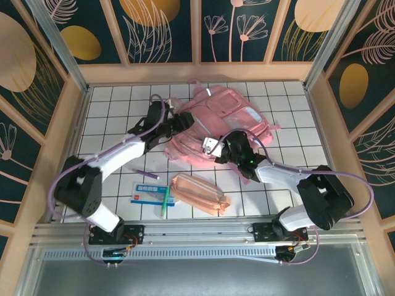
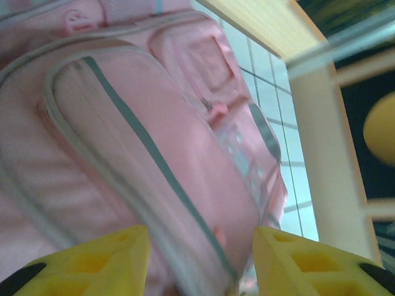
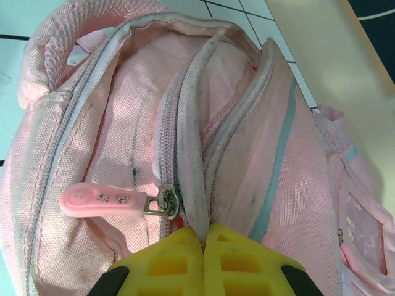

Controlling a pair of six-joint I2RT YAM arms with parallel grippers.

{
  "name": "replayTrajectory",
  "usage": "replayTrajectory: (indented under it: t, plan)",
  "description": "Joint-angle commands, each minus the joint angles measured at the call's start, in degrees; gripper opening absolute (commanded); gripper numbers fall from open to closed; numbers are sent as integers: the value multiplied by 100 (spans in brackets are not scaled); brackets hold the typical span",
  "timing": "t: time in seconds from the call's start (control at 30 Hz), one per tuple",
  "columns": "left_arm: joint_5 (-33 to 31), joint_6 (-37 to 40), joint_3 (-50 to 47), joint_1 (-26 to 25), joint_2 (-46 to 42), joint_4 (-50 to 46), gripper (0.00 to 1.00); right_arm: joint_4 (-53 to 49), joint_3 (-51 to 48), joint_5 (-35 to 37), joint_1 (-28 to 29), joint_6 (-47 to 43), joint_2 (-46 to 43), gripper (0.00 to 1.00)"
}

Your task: Pack books, pencil case, and school supplies into a backpack

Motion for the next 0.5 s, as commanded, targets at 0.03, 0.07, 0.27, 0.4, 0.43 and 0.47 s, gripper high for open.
replayTrajectory:
  t: [0.03, 0.07, 0.27, 0.4, 0.43, 0.47]
  plan:
    - [644, 1585, -792, -323, -519, 136, 48, 67, 301, -615, -193, 544, -37, 0]
    - [688, 1723, -838, -466, -510, 179, 49, 106, 276, -714, -236, 640, -54, 0]
    - [1064, 1830, -731, -850, -6, 397, 50, 265, 190, -1058, -361, 937, -90, 0]
    - [799, 1908, -449, -943, 358, 148, 50, 401, 183, -1245, -456, 1146, -108, 0]
    - [766, 1934, -357, -978, 473, 58, 49, 432, 194, -1298, -487, 1213, -101, 0]
    - [752, 1946, -341, -998, 565, 6, 49, 456, 200, -1329, -508, 1264, -92, 0]
